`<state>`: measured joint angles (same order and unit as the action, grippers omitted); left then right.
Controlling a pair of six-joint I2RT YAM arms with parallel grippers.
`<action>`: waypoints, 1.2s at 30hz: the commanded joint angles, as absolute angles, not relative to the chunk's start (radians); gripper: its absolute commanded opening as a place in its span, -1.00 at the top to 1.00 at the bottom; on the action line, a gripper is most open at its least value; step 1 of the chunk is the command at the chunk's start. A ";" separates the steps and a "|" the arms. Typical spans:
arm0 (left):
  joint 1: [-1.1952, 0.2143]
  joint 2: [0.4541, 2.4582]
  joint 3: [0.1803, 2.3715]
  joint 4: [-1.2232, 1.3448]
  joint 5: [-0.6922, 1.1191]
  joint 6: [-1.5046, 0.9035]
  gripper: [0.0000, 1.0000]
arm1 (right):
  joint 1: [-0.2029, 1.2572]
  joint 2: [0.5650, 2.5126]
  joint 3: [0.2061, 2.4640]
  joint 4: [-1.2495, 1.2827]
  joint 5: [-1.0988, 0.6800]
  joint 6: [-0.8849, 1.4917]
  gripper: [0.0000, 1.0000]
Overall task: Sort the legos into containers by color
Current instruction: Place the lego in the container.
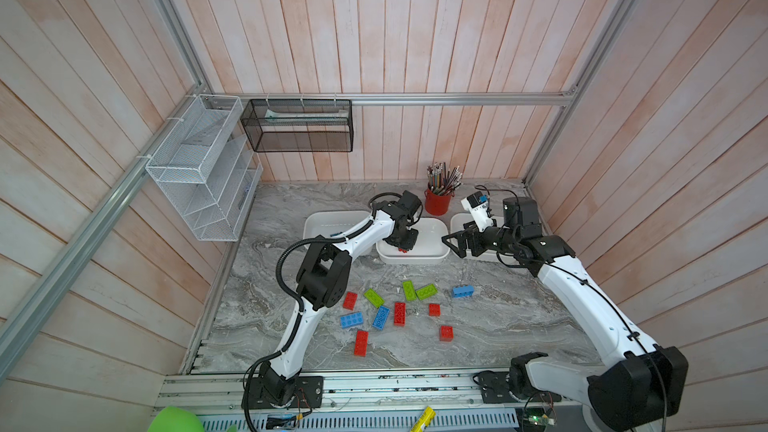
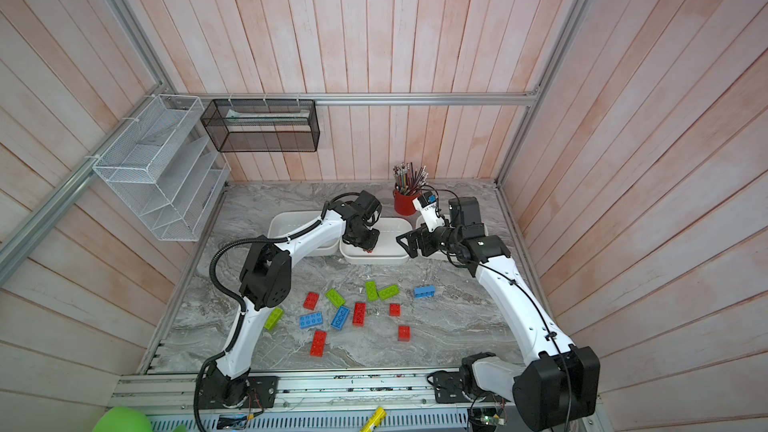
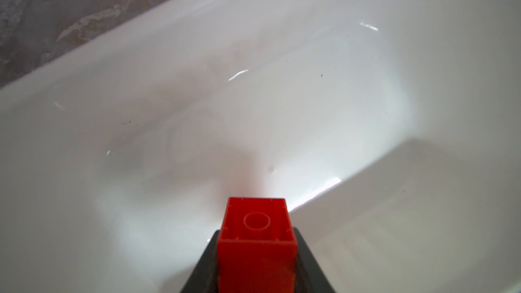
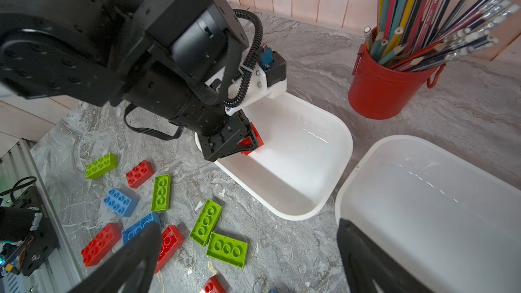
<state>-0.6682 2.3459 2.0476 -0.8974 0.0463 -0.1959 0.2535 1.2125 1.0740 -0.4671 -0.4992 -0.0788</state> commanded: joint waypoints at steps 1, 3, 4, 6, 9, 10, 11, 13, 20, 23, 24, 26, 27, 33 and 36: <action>-0.670 2.386 2.110 -0.910 0.019 -0.202 0.39 | 0.249 1.201 1.057 -0.462 -0.516 -0.078 -0.96; -0.669 2.420 2.140 -0.933 0.012 -0.203 0.36 | 0.249 1.200 1.057 -0.463 -0.516 -0.078 -0.97; -0.670 2.428 2.148 -0.937 0.010 -0.203 0.32 | 0.249 1.200 1.057 -0.463 -0.516 -0.079 -0.96; -0.669 2.427 2.149 -0.935 0.011 -0.200 0.17 | 0.249 1.198 1.054 -0.462 -0.517 -0.078 -0.97; -0.669 2.396 2.143 -0.936 0.003 -0.201 -0.15 | 0.249 1.197 1.051 -0.462 -0.519 -0.077 -0.97; -0.670 2.380 2.143 -0.941 0.002 -0.199 -0.23 | 0.249 1.197 1.050 -0.461 -0.518 -0.077 -0.97; -0.670 2.361 2.143 -0.946 0.002 -0.198 -0.27 | 0.249 1.195 1.048 -0.462 -0.519 -0.078 -0.96; -0.671 2.307 2.129 -0.951 -0.001 -0.200 -0.30 | 0.248 1.195 1.044 -0.460 -0.518 -0.078 -0.96; -0.670 1.957 1.806 -0.923 -0.013 -0.233 -0.35 | 0.249 1.207 1.039 -0.448 -0.541 -0.075 -0.97; -0.655 1.806 1.638 -0.913 -0.010 -0.250 -0.37 | 0.249 1.208 1.037 -0.443 -0.560 -0.072 -0.96; -0.646 1.771 1.584 -0.933 -0.010 -0.252 -0.37 | 0.250 1.209 1.037 -0.442 -0.564 -0.070 -0.97; -0.621 1.716 1.498 -0.970 -0.013 -0.258 -0.38 | 0.252 1.210 1.036 -0.442 -0.573 -0.069 -0.96; -0.603 1.673 1.444 -0.970 -0.002 -0.261 -0.38 | 0.256 1.212 1.037 -0.441 -0.575 -0.069 -0.96; -0.563 1.536 1.254 -0.974 0.043 -0.282 -0.39 | 0.274 1.216 1.032 -0.438 -0.580 -0.062 -0.97; -0.564 1.509 1.158 -0.939 0.082 -0.310 -0.38 | 0.277 1.217 1.033 -0.442 -0.572 -0.061 -0.96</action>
<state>-0.5579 1.5459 1.2171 -0.9512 0.0391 -0.2737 0.2707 1.2118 1.0454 -0.4438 -0.5587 -0.0727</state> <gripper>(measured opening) 0.692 0.983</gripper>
